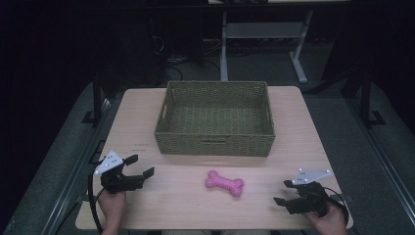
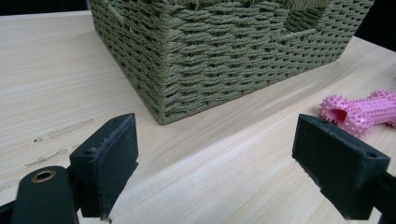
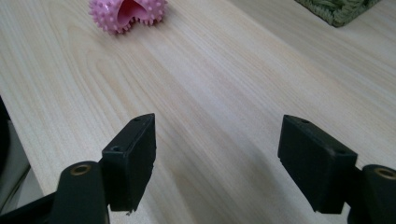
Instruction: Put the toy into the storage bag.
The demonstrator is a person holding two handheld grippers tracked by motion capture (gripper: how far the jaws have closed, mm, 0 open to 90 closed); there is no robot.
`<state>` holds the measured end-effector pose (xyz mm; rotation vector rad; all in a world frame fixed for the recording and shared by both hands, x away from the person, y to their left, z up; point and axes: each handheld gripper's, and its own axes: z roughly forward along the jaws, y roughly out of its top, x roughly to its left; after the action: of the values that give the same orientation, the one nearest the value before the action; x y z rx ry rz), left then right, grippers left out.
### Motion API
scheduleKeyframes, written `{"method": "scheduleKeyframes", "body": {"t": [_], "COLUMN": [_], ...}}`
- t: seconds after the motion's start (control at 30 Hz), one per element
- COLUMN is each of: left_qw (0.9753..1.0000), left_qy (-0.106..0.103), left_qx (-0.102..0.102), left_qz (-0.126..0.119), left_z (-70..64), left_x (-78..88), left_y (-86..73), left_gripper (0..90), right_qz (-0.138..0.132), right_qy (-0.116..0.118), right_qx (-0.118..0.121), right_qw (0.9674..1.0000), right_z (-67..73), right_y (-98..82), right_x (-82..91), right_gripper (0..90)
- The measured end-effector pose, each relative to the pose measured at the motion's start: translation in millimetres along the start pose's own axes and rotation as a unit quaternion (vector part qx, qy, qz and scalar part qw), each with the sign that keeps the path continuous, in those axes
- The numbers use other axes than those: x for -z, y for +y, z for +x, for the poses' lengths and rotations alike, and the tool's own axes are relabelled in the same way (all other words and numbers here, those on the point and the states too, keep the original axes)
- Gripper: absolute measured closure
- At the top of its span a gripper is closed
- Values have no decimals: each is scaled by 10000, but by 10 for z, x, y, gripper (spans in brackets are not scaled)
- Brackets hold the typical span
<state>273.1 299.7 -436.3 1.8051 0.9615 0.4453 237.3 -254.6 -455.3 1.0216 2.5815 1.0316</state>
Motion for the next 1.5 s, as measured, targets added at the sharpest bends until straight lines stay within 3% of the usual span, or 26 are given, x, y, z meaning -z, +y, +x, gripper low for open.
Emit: {"method": "scheduleKeyframes", "body": {"t": [0.3,0.73,1.0,1.5], "left_qw": [10000,10000,10000,10000], "left_qy": [-7,-14,-14,-29], "left_qx": [-2,-5,-17,18], "left_qz": [-39,-64,-51,-70], "left_z": [12,27,25,26], "left_x": [39,56,56,62], "left_y": [-3,-4,-2,-8], "left_gripper": [139,139,139,139], "right_qz": [87,311,453,667], "right_qy": [95,433,671,880], "right_qx": [234,728,807,974], "right_qw": [9996,9959,9934,9891], "right_z": [59,164,190,197], "right_y": [149,620,763,977], "right_x": [-37,-133,-234,-336], "right_gripper": [270,252,243,229]}}
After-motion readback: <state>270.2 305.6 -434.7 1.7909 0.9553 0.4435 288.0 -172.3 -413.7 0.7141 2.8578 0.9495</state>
